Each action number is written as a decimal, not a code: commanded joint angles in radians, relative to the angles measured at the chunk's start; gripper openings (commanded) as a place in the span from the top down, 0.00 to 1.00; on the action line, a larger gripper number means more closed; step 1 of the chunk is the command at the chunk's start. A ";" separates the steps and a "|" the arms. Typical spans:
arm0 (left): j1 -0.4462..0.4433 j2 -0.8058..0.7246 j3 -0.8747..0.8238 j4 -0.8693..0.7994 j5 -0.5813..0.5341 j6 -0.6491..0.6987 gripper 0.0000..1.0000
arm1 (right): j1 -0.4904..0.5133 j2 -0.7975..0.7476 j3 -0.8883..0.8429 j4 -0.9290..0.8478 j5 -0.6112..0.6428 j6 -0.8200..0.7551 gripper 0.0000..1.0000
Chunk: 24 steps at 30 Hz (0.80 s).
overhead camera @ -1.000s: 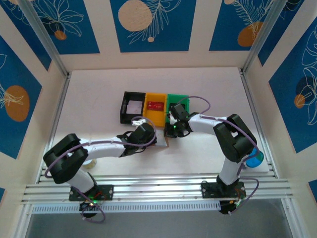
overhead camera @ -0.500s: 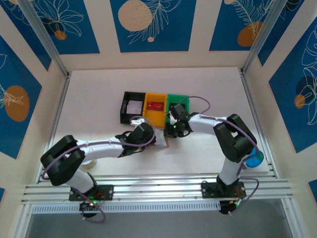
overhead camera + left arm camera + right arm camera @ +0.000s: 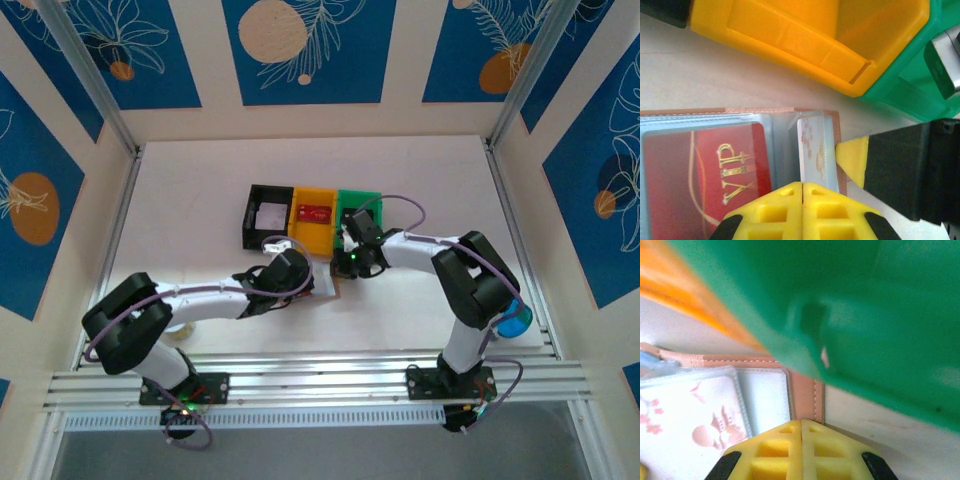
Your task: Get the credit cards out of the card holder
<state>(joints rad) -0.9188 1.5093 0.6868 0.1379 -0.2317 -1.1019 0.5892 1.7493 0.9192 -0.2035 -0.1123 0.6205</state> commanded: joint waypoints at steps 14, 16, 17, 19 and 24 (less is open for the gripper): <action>-0.027 0.068 -0.009 0.055 0.043 -0.020 1.00 | 0.018 -0.168 -0.151 0.231 -0.146 0.008 1.00; -0.031 0.070 -0.002 0.054 0.043 -0.020 1.00 | 0.018 -0.146 -0.141 0.230 -0.158 0.014 1.00; -0.031 0.071 0.001 0.053 0.043 -0.019 1.00 | 0.018 -0.139 -0.137 0.230 -0.161 0.016 1.00; -0.035 0.068 0.008 0.049 0.039 -0.017 1.00 | 0.020 -0.125 -0.131 0.227 -0.158 0.021 1.00; -0.038 0.067 0.014 0.045 0.034 -0.017 1.00 | 0.029 -0.089 -0.108 0.195 -0.138 0.019 1.00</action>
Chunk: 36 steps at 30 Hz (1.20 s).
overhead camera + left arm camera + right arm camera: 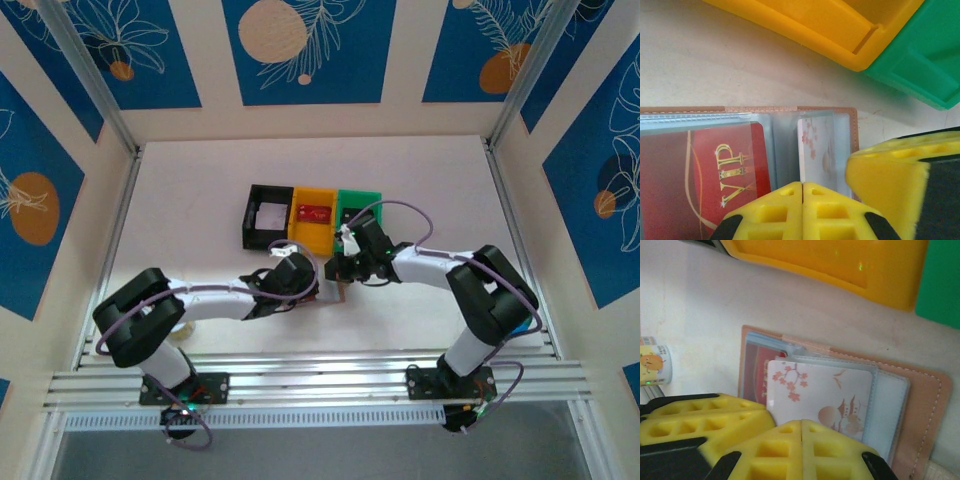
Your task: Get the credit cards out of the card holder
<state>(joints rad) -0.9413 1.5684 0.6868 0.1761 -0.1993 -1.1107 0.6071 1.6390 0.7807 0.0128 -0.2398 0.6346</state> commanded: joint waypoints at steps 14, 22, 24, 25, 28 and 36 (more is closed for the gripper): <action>-0.013 -0.040 0.029 -0.056 -0.035 0.015 1.00 | 0.011 0.133 0.125 -0.181 0.078 0.005 1.00; -0.011 -0.080 0.031 -0.100 -0.066 0.034 1.00 | 0.009 0.153 0.144 -0.215 0.105 0.005 1.00; -0.011 -0.088 0.030 -0.104 -0.069 0.035 1.00 | 0.010 0.156 0.144 -0.217 0.102 0.005 1.00; -0.009 -0.089 0.030 -0.105 -0.070 0.036 1.00 | 0.010 0.156 0.144 -0.215 0.100 0.005 1.00; -0.009 -0.088 0.029 -0.097 -0.063 0.034 1.00 | 0.011 0.156 0.146 -0.215 0.097 0.006 1.00; -0.009 -0.077 0.030 -0.088 -0.046 0.028 1.00 | 0.013 0.151 0.144 -0.211 0.092 0.002 1.00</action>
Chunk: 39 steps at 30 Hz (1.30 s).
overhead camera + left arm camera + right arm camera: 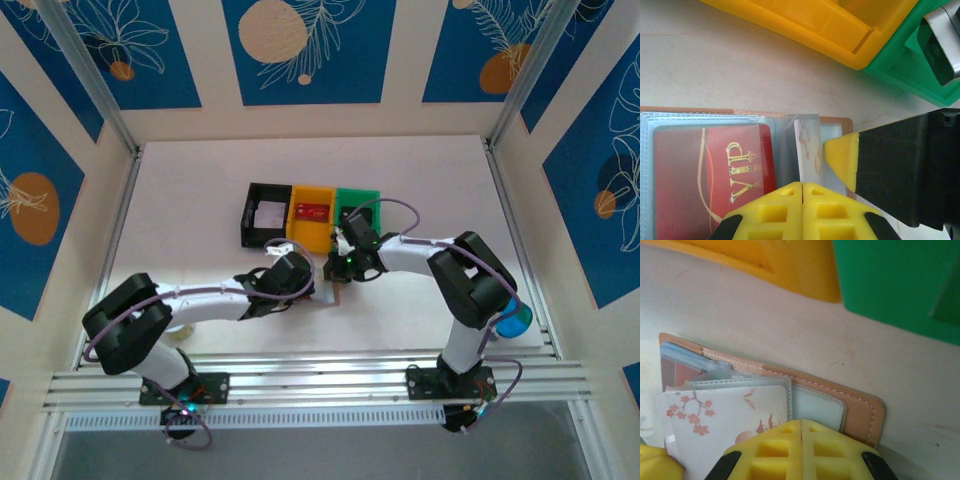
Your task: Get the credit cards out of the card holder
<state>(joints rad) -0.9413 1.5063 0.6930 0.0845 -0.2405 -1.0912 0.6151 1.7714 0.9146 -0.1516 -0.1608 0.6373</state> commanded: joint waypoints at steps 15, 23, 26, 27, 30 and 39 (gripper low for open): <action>-0.008 -0.014 0.020 0.012 0.002 0.000 0.93 | 0.007 0.013 0.007 -0.033 -0.006 -0.006 1.00; -0.007 -0.011 0.017 0.036 0.017 -0.002 0.86 | 0.011 0.008 0.006 -0.026 -0.012 -0.011 1.00; -0.007 -0.008 0.016 0.045 0.021 -0.003 0.86 | 0.012 0.007 0.004 -0.023 -0.013 -0.013 1.00; -0.007 -0.008 0.016 0.047 0.022 -0.003 0.86 | 0.012 0.007 0.004 -0.023 -0.012 -0.013 1.00; -0.007 -0.013 0.014 0.045 0.017 -0.006 0.86 | 0.014 0.007 0.004 -0.022 -0.013 -0.014 1.00; -0.004 -0.034 0.007 0.039 0.004 -0.007 0.91 | 0.014 0.005 0.006 -0.023 -0.014 -0.016 1.00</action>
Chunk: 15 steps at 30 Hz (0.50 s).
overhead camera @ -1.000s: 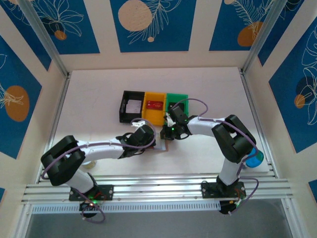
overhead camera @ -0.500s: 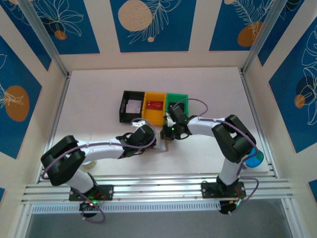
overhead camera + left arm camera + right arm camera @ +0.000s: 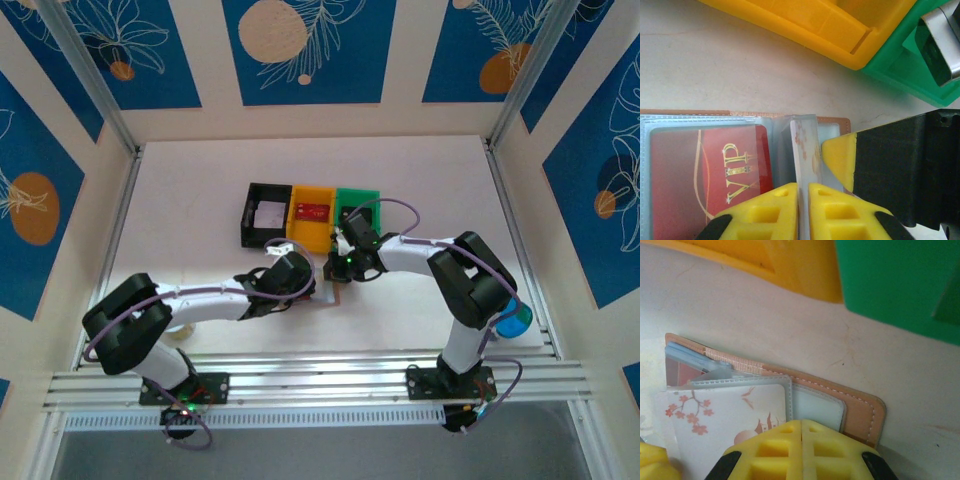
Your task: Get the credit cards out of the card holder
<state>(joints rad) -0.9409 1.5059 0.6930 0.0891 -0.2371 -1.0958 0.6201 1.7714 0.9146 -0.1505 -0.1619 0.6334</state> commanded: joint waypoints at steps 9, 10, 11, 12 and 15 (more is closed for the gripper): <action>-0.003 -0.043 0.011 0.025 -0.004 0.002 1.00 | 0.009 0.000 0.003 -0.025 -0.007 -0.012 1.00; -0.001 -0.051 0.009 0.020 -0.008 0.002 1.00 | 0.009 0.000 0.003 -0.024 -0.007 -0.012 1.00; -0.001 -0.057 0.007 0.015 -0.011 0.005 1.00 | 0.009 -0.001 0.003 -0.024 -0.007 -0.012 1.00; -0.002 -0.067 0.003 0.011 -0.015 0.005 1.00 | 0.009 0.000 0.004 -0.025 -0.005 -0.011 1.00; 0.000 -0.096 -0.009 -0.005 -0.032 0.005 1.00 | 0.009 0.002 0.004 -0.027 -0.005 -0.011 1.00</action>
<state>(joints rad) -0.9409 1.4582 0.6918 0.0860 -0.2405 -1.0985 0.6209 1.7714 0.9146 -0.1505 -0.1616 0.6334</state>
